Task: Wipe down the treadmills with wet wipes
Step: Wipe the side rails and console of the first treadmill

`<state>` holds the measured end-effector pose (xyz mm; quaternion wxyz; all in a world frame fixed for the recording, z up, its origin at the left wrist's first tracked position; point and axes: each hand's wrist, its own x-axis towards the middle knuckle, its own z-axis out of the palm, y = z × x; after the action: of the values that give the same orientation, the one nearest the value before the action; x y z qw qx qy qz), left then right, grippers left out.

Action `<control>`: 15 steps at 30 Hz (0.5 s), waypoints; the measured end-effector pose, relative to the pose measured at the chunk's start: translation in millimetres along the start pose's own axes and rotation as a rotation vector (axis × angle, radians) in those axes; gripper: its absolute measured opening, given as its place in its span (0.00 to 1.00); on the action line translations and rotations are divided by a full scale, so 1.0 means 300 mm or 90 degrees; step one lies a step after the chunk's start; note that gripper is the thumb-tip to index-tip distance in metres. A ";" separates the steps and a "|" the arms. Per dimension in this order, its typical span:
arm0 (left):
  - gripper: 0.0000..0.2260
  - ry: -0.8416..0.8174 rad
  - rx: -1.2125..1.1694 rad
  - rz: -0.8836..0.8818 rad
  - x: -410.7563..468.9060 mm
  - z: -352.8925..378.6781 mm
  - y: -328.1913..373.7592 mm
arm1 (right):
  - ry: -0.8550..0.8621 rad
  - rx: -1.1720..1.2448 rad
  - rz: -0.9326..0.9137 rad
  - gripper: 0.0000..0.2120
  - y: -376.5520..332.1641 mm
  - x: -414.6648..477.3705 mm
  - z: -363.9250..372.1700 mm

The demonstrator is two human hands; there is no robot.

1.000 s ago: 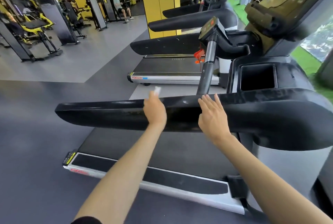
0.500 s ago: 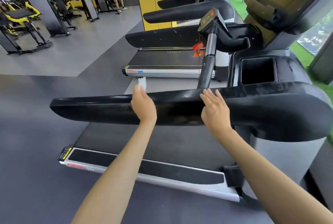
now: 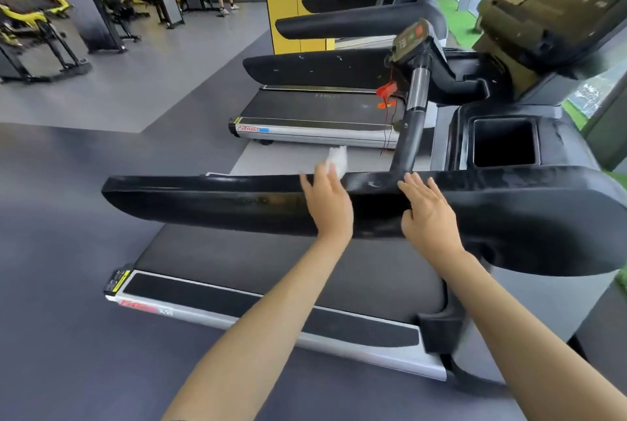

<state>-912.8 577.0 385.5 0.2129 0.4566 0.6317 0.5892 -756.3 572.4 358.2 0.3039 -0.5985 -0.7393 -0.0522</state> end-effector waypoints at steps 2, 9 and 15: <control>0.14 0.094 0.035 -0.046 0.103 -0.073 -0.042 | 0.004 0.007 -0.008 0.27 -0.001 0.004 0.006; 0.07 0.095 0.212 0.094 -0.001 0.023 -0.079 | 0.054 -0.032 -0.094 0.26 0.017 0.009 0.002; 0.11 -0.082 0.176 0.163 -0.132 0.181 0.043 | 0.059 -0.002 -0.194 0.24 0.088 0.034 -0.043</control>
<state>-845.3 572.7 375.1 0.1113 0.5949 0.6283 0.4888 -728.1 582.9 366.3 0.3256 -0.4767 -0.8067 -0.1265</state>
